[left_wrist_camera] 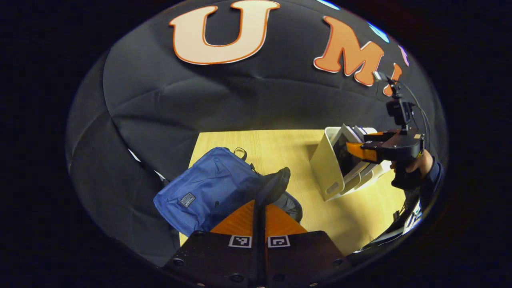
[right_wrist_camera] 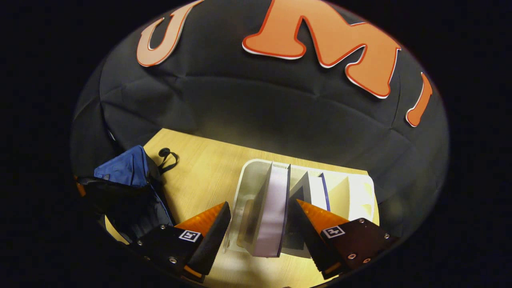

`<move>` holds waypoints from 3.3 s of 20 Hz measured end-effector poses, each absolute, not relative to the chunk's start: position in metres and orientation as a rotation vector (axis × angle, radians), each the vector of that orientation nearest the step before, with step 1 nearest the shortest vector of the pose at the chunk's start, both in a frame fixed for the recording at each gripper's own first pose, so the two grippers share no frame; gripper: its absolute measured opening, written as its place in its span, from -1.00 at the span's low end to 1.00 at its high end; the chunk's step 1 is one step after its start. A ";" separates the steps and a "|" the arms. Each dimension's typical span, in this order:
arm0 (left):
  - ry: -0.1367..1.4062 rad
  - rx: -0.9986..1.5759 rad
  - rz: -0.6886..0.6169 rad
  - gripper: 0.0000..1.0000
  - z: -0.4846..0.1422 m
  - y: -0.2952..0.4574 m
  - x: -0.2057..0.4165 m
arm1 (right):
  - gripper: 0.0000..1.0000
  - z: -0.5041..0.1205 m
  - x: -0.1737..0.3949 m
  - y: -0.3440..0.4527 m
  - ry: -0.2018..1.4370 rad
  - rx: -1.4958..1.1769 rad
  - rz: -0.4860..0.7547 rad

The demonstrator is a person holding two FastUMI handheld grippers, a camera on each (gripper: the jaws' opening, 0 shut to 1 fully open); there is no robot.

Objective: Open the schoolbag, grab two books from the bookshelf and put them into the schoolbag.

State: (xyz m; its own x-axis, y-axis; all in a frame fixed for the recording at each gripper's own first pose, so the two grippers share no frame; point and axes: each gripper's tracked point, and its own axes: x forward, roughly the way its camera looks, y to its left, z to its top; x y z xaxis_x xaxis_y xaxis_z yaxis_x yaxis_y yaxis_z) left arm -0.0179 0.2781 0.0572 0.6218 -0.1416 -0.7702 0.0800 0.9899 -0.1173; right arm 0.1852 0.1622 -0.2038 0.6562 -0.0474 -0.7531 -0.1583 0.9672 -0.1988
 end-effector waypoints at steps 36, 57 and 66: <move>0.900 -0.187 -0.265 -1.00 0.038 0.270 -0.009 | -0.17 -0.069 0.087 0.142 0.936 0.113 0.100; 0.939 -0.215 -0.109 -0.99 0.040 0.269 0.004 | -0.19 -0.200 0.015 0.306 0.960 0.940 0.212; 0.963 -0.196 -0.136 -0.99 0.050 0.245 0.009 | -0.20 -0.258 0.021 0.378 0.966 1.092 0.166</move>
State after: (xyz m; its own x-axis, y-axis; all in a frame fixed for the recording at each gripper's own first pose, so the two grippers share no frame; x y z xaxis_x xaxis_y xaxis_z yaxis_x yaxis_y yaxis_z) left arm 0.0089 0.2446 0.0497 0.5642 -0.2019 -0.8006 0.0283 0.9738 -0.2256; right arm 0.0215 0.3775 -0.2577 0.5996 0.5519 -0.5796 0.3268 0.4922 0.8068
